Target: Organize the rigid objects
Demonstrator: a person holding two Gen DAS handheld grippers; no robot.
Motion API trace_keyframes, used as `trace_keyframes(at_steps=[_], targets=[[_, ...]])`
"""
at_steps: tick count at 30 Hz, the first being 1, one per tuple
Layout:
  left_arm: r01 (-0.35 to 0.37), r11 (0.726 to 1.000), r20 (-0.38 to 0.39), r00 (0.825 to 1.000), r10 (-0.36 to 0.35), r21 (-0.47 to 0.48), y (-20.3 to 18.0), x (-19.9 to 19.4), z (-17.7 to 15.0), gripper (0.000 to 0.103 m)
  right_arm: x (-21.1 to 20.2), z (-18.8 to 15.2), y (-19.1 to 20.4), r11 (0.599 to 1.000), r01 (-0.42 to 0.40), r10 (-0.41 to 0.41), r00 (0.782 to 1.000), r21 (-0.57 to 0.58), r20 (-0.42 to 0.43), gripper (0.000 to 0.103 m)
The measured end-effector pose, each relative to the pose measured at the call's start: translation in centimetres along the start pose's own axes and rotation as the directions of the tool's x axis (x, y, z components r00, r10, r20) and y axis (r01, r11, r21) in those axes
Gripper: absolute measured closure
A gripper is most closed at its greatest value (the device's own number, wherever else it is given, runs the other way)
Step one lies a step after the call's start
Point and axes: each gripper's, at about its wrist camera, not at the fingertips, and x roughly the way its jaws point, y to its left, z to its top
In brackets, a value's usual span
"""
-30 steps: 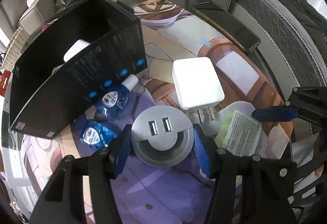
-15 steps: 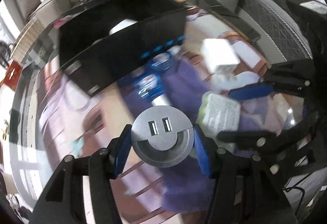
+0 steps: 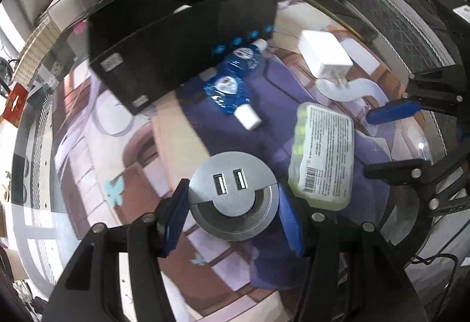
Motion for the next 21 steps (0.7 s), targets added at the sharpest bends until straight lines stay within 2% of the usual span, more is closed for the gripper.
trace_keyframes(at_steps=[3,7,10,12,15,16,17,18,21], targets=[[-0.048,0.999,0.016,0.999,0.048,0.021,-0.7,-0.1,0.1,0.047,0.3,0.2,0.0,1.0,0.021,-0.021,0.999,0.003,0.028,0.049],[0.01,1.0,0.01,1.0,-0.01,0.001,-0.4,0.0,0.2,0.046,-0.2,1.1,-1.5,0.997,0.049,-0.054,0.995,0.067,0.078,0.053],[0.002,1.0,0.011,1.0,-0.002,-0.005,-0.3,0.0,0.2,0.046,-0.2,1.7,-2.5,0.991,0.02,-0.033,0.995,0.135,0.098,0.053],[0.007,1.0,0.014,1.0,-0.007,-0.01,-0.1,0.0,0.2,0.046,-0.2,2.1,-2.2,0.987,0.037,-0.056,0.991,0.16,0.12,0.053],[0.009,1.0,0.016,1.0,-0.009,-0.02,0.2,-0.2,-0.1,0.046,0.0,2.9,-1.8,0.98,-0.026,-0.004,0.989,0.199,0.147,0.047],[0.005,1.0,0.016,1.0,-0.005,-0.022,0.5,-0.4,-0.3,0.046,0.1,3.2,-1.5,0.977,-0.017,-0.017,0.987,0.211,0.158,0.043],[0.005,1.0,0.016,1.0,-0.004,-0.028,0.7,-0.5,-0.5,0.046,0.3,3.6,-1.0,0.977,-0.012,-0.024,0.986,0.214,0.165,0.035],[0.006,0.999,0.016,1.0,-0.006,-0.034,0.9,-0.5,-0.6,0.046,0.5,3.9,-0.7,0.978,-0.022,-0.013,0.986,0.208,0.165,0.033],[0.007,0.998,0.019,1.0,-0.005,-0.062,1.8,-0.7,-1.0,0.046,1.2,4.5,0.5,0.981,-0.005,-0.025,0.988,0.193,0.152,0.032]])
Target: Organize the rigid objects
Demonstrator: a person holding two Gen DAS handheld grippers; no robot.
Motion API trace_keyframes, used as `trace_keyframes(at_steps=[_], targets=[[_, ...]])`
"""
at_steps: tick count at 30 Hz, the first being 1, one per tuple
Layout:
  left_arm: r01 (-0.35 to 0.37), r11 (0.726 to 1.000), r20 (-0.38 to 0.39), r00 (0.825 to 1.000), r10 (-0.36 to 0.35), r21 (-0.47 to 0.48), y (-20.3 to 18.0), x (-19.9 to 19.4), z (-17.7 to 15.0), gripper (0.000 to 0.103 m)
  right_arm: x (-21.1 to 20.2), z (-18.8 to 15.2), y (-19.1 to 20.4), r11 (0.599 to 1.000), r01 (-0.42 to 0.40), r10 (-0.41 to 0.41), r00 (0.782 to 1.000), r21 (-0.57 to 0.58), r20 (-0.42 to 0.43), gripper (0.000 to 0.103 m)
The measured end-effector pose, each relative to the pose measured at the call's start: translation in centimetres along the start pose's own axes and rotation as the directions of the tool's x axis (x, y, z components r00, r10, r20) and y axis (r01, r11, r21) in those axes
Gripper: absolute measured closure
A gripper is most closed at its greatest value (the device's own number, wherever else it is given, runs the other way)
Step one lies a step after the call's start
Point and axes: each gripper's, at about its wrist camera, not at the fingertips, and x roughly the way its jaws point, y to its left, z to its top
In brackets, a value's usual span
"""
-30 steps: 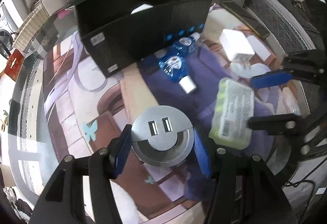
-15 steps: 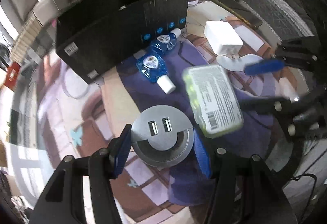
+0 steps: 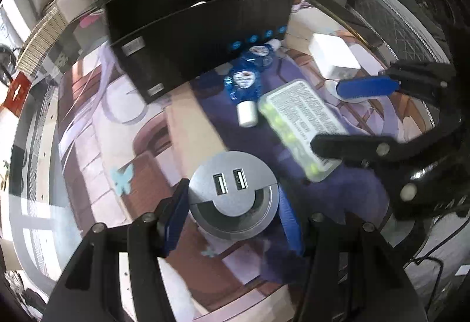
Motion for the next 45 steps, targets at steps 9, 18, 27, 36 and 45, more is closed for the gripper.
trace_keyframes(at_steps=[9,18,27,36,45], targets=[[-0.025,0.999,0.013,1.0,0.026,-0.039,2.2,-0.5,-1.3,0.046,2.2,0.2,2.8,0.994,0.09,-0.09,0.996,-0.062,0.0,0.032],[-0.018,0.999,0.02,1.0,0.019,-0.048,2.1,-0.6,-1.2,0.046,2.0,-0.2,2.8,0.991,0.104,-0.103,0.995,-0.083,0.008,0.046],[-0.022,0.999,0.049,0.998,0.024,-0.048,1.2,-1.0,-0.5,0.046,1.3,-0.8,2.6,0.994,0.084,-0.083,0.996,-0.074,0.022,0.046],[-0.028,0.998,0.147,0.989,0.036,-0.051,0.6,-3.3,0.5,0.046,-2.1,-0.4,2.0,0.996,0.084,-0.078,0.988,-0.042,0.135,0.047],[-0.024,0.998,0.292,0.956,0.042,-0.062,0.2,-6.7,1.4,0.047,-6.2,-0.1,2.2,0.995,0.087,-0.071,0.953,-0.042,0.294,0.047]])
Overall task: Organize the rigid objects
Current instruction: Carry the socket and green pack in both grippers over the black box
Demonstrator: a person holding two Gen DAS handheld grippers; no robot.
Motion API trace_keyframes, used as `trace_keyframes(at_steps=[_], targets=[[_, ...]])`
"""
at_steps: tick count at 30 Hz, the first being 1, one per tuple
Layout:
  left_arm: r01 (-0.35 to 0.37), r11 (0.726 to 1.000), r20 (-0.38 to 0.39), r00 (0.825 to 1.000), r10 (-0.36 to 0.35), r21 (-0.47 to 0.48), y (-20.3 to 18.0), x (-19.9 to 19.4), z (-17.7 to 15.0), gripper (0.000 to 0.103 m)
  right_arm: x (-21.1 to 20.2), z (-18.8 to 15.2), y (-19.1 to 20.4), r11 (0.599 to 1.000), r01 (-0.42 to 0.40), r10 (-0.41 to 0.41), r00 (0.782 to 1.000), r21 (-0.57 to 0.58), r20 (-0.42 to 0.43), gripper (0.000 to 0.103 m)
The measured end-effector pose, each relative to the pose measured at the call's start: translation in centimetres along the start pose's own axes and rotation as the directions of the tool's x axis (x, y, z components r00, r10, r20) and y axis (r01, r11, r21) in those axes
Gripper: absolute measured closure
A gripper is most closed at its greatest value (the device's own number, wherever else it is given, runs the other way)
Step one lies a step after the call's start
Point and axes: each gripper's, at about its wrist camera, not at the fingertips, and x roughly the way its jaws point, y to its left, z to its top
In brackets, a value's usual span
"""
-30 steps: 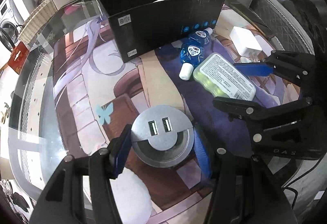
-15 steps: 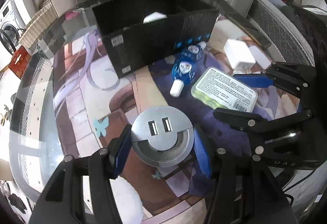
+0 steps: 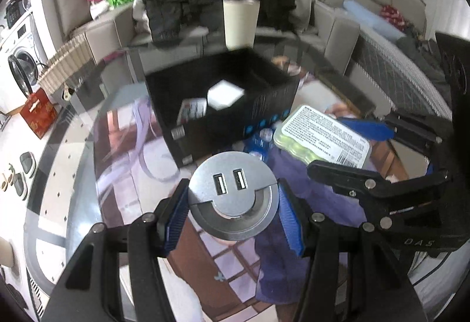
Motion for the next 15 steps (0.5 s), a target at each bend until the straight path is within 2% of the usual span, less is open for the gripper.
trace_keyframes(at_steps=[3,5,9,10,12,15], targets=[[-0.011,1.0,0.075,0.997,0.01,0.005,-0.3,-1.6,0.6,0.046,-1.7,0.5,0.2,1.0,0.013,-0.012,0.996,-0.01,0.084,0.047],[-0.03,1.0,0.144,0.989,0.029,0.006,-0.6,-2.9,0.9,0.046,-2.9,0.8,0.5,0.999,0.024,-0.021,0.99,-0.021,0.139,0.047],[-0.088,0.996,0.307,0.948,0.082,0.008,-1.0,-5.9,1.0,0.046,-5.3,1.0,1.1,0.997,0.052,-0.038,0.966,-0.048,0.257,0.047],[-0.099,0.995,0.345,0.934,0.091,0.006,-1.1,-6.7,1.0,0.046,-6.1,1.1,1.3,0.996,0.067,-0.049,0.955,-0.053,0.293,0.047],[-0.094,0.996,0.384,0.919,0.09,-0.008,-1.0,-7.6,1.0,0.047,-7.5,0.9,1.7,0.993,0.096,-0.067,0.929,-0.062,0.363,0.047],[-0.103,0.994,0.432,0.896,0.103,-0.023,-1.0,-8.8,0.9,0.046,-10.0,0.5,2.5,0.986,0.151,-0.095,0.867,-0.077,0.488,0.047]])
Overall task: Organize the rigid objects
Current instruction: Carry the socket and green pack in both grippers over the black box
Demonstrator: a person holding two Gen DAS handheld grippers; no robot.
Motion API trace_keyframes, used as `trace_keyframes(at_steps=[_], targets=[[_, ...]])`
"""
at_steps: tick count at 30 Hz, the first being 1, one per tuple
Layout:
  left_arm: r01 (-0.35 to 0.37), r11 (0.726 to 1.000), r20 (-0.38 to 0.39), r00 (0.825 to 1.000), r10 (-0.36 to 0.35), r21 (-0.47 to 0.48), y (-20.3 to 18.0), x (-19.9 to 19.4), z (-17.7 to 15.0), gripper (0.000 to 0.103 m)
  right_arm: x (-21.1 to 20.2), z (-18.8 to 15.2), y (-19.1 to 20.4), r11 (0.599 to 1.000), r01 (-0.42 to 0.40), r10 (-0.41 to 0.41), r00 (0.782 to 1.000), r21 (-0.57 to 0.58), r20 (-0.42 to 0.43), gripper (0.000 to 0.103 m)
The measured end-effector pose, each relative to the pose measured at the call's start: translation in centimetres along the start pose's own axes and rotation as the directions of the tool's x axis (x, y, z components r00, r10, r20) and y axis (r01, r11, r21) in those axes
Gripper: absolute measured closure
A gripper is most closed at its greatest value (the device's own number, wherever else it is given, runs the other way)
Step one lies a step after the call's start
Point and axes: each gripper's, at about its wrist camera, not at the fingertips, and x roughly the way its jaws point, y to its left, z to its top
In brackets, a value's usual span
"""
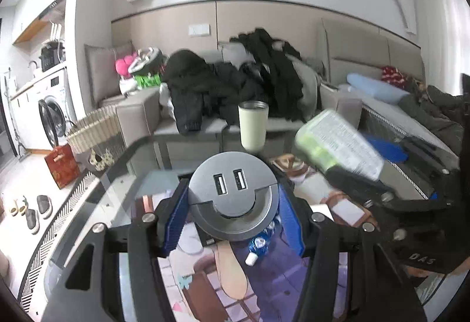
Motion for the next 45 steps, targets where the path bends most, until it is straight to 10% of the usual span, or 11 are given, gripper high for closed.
trace_keyframes(at_steps=[21,32,45], targets=[[-0.08,0.994,0.047,0.995,0.083,-0.076,2.0,3.8,3.8,0.046,2.3,3.6,-0.9,0.999,0.046,-0.048,0.993,0.02,0.108,0.047],[-0.153,0.98,0.038,0.987,0.159,-0.129,4.3,8.8,6.0,0.046,10.0,5.4,-2.4,0.994,0.1,-0.102,0.994,0.038,0.051,0.047],[-0.157,0.98,-0.152,0.979,0.137,-0.125,4.7,13.8,4.4,0.046,15.9,3.5,-4.0,0.993,0.074,-0.056,0.982,0.096,-0.179,0.047]])
